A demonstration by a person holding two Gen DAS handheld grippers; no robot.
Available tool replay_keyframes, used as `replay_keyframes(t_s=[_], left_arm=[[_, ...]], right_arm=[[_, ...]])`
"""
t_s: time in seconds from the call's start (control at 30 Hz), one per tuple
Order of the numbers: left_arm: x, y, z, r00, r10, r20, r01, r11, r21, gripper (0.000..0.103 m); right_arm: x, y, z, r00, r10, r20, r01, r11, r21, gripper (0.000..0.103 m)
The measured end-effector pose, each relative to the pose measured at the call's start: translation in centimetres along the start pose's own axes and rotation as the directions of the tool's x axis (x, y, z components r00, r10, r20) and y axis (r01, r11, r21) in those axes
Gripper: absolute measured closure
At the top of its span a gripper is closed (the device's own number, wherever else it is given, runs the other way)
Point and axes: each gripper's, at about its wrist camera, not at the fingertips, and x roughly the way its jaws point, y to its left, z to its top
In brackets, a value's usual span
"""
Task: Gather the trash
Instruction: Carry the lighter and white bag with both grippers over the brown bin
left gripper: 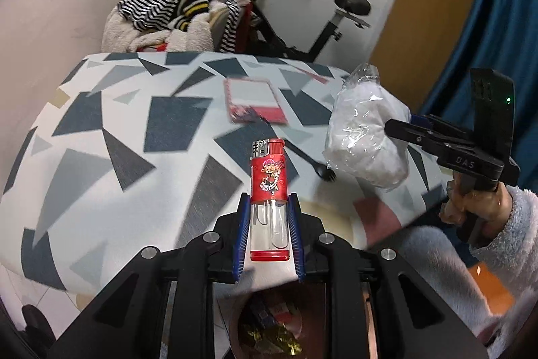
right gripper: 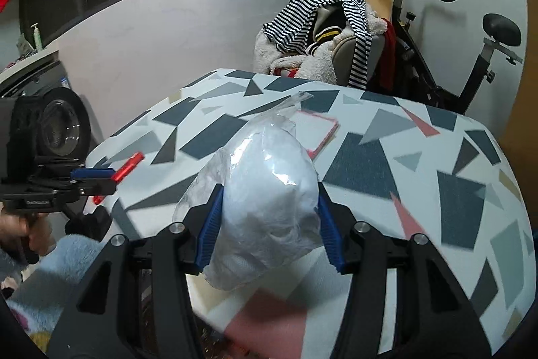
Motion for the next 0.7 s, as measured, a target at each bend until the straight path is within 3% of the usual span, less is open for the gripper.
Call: replay_keyframes(t_s=[0.3,0.7], left_arm=[[0.5,-1.9,-5.4,0.994,-0.058,-0.094,0.058,0.998,0.002,0.081],[2.0,-3.0,-8.8,0.982,-0.092,-0.167,0.092,0.996,-0.007,0.081]], right_arm=[[-3.7,1.3,-5.2,1.0,0.0,-0.005,0.001,0.999,0.045,0.049],[-4.7,2.0,-9.6,0.999,0.001,-0.042,0.002,0.997,0.078,0.049]])
